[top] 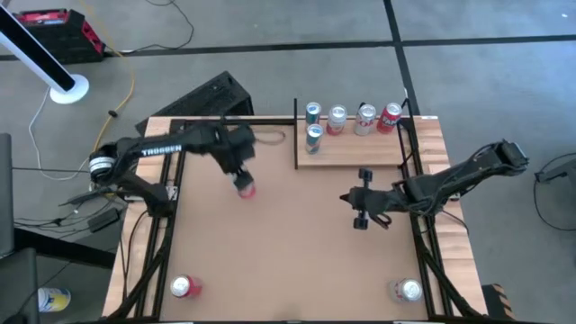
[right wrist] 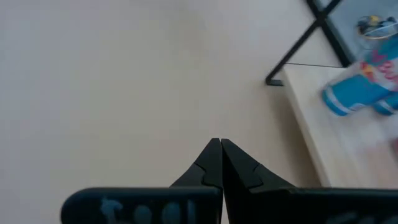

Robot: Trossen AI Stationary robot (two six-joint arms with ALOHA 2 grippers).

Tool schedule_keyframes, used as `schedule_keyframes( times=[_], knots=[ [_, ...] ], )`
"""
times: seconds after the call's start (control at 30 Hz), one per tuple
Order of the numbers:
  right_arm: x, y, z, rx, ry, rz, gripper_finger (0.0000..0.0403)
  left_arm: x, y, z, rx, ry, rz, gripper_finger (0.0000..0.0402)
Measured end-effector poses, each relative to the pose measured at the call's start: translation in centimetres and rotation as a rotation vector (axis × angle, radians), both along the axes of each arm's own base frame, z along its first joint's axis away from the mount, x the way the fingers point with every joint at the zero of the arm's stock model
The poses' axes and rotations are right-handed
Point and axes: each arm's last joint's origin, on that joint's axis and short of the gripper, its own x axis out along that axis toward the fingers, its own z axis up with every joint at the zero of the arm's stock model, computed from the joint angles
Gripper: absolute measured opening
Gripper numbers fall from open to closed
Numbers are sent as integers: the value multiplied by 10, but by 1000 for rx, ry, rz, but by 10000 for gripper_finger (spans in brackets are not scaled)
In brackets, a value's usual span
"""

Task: Place canned beverage on shelf
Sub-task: Put the pink-white soda can on the shelf aligned with the pink-white soda can

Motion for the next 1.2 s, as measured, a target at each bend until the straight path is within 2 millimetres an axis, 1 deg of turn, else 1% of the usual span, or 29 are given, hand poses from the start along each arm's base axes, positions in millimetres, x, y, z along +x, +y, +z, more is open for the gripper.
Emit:
schedule_keyframes(
  times=[0.1, 0.17, 0.23, 0.3, 0.4, 0.5, 0.57, 0.67, 0.77, 0.87, 0.93, 1.1, 1.2],
  knots=[
    [-6, 4, 2, -23, -10, -32, 21, 18, -37, 2, 11, -45, -48, 277],
    [-8, 5, 2, -37, -8, -51, 21, 31, -58, 5, 10, -123, -77, 277],
    [-12, 4, 1, -53, 7, -79, 21, 42, -74, 9, 9, -219, -104, 277],
    [-14, 3, -1, -65, 19, -116, 21, 50, -84, 19, 10, -304, -140, 277],
    [-18, -1, -3, -87, 42, -181, 21, 67, -89, 41, 39, -412, -176, 277],
    [-20, -3, -5, -93, 62, -215, 21, 88, -89, 59, 83, -447, -222, 277],
    [-21, -4, -6, -88, 66, -227, 21, 107, -91, 66, 115, -456, -270, 277],
    [-24, -4, -6, -85, 83, -240, 21, 135, -90, 69, 152, -440, -321, 277],
    [-28, -5, -8, -81, 109, -257, 21, 164, -88, 60, 172, -404, -358, 277],
    [-32, -7, -8, -70, 117, -291, 21, 188, -86, 42, 184, -331, -388, 277],
    [-34, -8, -10, -76, 131, -309, 21, 200, -85, 30, 186, -280, -396, 277],
    [-35, -7, -10, -81, 127, -313, 21, 221, -84, 1, 172, -164, -413, 277],
    [-35, -7, -10, -81, 127, -313, 21, 227, -84, -13, 161, -119, -418, 277]
  ],
)
